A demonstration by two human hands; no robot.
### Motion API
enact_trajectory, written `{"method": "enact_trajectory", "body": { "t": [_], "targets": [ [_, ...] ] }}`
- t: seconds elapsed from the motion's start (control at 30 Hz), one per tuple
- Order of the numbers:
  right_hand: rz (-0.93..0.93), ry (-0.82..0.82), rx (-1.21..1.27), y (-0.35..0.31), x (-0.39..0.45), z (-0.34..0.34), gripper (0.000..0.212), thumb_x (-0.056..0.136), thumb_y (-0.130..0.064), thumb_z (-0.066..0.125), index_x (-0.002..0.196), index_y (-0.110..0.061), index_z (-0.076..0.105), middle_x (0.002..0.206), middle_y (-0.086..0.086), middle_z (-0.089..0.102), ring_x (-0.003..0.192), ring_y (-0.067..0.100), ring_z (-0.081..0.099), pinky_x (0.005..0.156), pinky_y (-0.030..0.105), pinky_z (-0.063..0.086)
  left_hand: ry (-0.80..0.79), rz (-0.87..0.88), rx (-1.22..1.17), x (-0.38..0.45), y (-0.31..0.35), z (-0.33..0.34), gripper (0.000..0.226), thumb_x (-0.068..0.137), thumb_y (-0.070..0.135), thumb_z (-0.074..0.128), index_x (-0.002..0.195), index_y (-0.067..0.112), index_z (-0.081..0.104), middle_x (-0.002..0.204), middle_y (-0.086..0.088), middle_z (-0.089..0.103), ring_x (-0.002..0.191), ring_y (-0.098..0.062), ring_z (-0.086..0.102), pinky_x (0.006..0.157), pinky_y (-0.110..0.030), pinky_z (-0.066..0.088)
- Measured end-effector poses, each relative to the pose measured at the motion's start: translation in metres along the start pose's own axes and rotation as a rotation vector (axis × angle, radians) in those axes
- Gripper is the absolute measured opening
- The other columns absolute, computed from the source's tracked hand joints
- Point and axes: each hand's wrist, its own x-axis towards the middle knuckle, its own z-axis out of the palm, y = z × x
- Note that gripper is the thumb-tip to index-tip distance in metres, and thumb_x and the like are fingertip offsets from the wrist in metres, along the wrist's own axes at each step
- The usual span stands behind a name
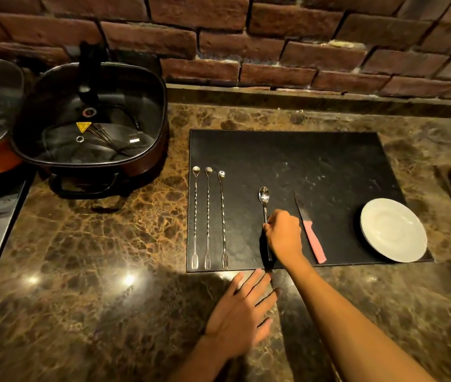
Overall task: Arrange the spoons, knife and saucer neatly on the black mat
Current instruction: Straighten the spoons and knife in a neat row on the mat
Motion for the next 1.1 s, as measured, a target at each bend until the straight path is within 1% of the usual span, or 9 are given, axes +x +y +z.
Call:
{"method": "enact_trajectory", "body": {
  "t": [0.1,0.27,0.43,0.57,0.73,0.9,1.0,1.07,1.1],
  "targets": [
    [-0.012,0.006,0.001,0.000,0.002,0.003,0.014,0.088,-0.016,0.064,0.096,-0.005,0.065,0.100,0.025,0.067,0.093,0.046,0.065,0.072,0.041,0.051,-0.019,-0.030,-0.016,0.001,0.001,0.001,0.058,0.091,0.057,0.048,0.144,0.035,0.050,0.159,-0.003,0.045,0.152,-0.023,0.032,0.119,-0.049,0.019],
    [-0.044,-0.020,0.028,-0.007,0.004,0.007,0.015,0.089,-0.016,0.061,0.096,-0.003,0.065,0.101,0.024,0.067,0.094,0.046,0.064,0.073,0.042,0.052,-0.014,-0.039,-0.035,0.001,0.003,-0.002,0.061,0.090,0.057,0.049,0.148,0.037,0.046,0.157,-0.004,0.047,0.151,-0.022,0.037,0.117,-0.048,0.021],
    [-0.069,-0.024,0.037,-0.020,0.005,0.011,0.015,0.090,-0.016,0.061,0.096,-0.003,0.064,0.102,0.024,0.068,0.097,0.046,0.063,0.075,0.042,0.050,-0.032,-0.035,-0.067,0.002,0.002,-0.001,0.060,0.092,0.056,0.047,0.148,0.035,0.046,0.161,-0.006,0.042,0.153,-0.024,0.033,0.120,-0.047,0.016],
    [-0.072,-0.016,0.043,-0.021,0.005,0.011,0.015,0.089,-0.016,0.062,0.095,-0.002,0.064,0.100,0.025,0.067,0.095,0.047,0.064,0.074,0.043,0.052,-0.037,-0.022,-0.080,0.002,0.001,0.001,0.055,0.094,0.054,0.043,0.146,0.034,0.049,0.162,-0.006,0.040,0.156,-0.024,0.024,0.122,-0.047,0.009],
    [-0.045,-0.032,0.107,-0.019,0.005,0.009,0.017,0.087,-0.021,0.068,0.089,-0.004,0.065,0.091,0.019,0.069,0.087,0.042,0.066,0.069,0.040,0.052,-0.032,-0.032,-0.059,0.002,0.001,0.001,0.058,0.092,0.055,0.047,0.147,0.036,0.046,0.161,-0.005,0.042,0.154,-0.024,0.030,0.120,-0.048,0.013],
    [-0.015,0.048,0.174,0.017,0.007,-0.021,0.016,0.086,-0.023,0.068,0.086,-0.008,0.065,0.086,0.014,0.071,0.086,0.034,0.066,0.075,0.039,0.052,-0.082,-0.041,-0.072,0.000,0.006,-0.001,0.062,0.088,0.053,0.054,0.147,0.035,0.049,0.162,-0.006,0.042,0.151,-0.028,0.037,0.120,-0.049,0.021],
    [-0.006,0.144,0.067,0.051,0.010,-0.043,0.019,0.086,-0.023,0.069,0.087,-0.006,0.061,0.091,0.017,0.069,0.089,0.037,0.064,0.069,0.036,0.045,-0.121,-0.003,-0.063,0.015,0.019,-0.008,0.067,0.081,0.055,0.058,0.146,0.037,0.050,0.160,-0.005,0.044,0.150,-0.029,0.038,0.116,-0.052,0.026],
    [-0.020,0.132,-0.016,0.066,0.010,-0.051,0.023,0.086,-0.025,0.069,0.086,-0.005,0.059,0.093,0.020,0.065,0.089,0.039,0.062,0.066,0.035,0.039,-0.155,0.001,-0.035,0.034,0.036,-0.015,0.068,0.079,0.064,0.053,0.143,0.042,0.051,0.160,-0.003,0.045,0.148,-0.029,0.041,0.114,-0.056,0.024],
    [-0.028,0.108,-0.047,0.071,0.010,-0.052,0.024,0.086,-0.026,0.069,0.087,-0.004,0.059,0.095,0.021,0.064,0.089,0.040,0.062,0.067,0.036,0.040,-0.174,0.002,-0.024,0.044,0.045,-0.019,0.066,0.079,0.067,0.051,0.140,0.044,0.054,0.160,-0.002,0.045,0.148,-0.029,0.042,0.113,-0.058,0.023]
  ]
}}
